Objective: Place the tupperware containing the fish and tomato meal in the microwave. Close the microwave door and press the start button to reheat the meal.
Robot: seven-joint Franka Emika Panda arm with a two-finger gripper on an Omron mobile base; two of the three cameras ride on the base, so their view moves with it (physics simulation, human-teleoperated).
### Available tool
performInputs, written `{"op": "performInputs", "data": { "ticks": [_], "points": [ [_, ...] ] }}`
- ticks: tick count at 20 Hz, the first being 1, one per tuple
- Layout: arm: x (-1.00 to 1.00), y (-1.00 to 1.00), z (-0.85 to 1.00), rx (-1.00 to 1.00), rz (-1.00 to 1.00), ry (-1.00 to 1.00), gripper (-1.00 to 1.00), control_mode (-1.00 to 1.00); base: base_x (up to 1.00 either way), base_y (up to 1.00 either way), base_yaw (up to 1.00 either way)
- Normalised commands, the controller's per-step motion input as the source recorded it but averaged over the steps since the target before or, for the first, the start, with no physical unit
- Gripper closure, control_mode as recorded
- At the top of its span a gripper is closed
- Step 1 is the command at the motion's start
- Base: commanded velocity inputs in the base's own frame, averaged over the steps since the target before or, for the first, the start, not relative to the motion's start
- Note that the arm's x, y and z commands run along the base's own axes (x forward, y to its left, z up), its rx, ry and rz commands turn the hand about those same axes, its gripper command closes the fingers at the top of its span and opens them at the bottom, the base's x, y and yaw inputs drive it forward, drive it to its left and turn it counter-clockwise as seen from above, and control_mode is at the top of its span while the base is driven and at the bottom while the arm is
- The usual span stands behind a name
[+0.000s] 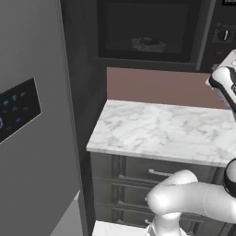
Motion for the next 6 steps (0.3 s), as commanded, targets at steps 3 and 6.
{"op": "performInputs", "data": {
  "ticks": [3, 6],
  "points": [
    [0.19, -0.16, -0.38, 0.0, 0.0, 0.0, 1.0, -1.0, 0.0, 0.0, 0.0],
    [-0.61, 0.0, -0.25, -0.01, 0.0, -0.07, 1.0, -1.0, 0.0, 0.0, 0.0]
  ]
}}
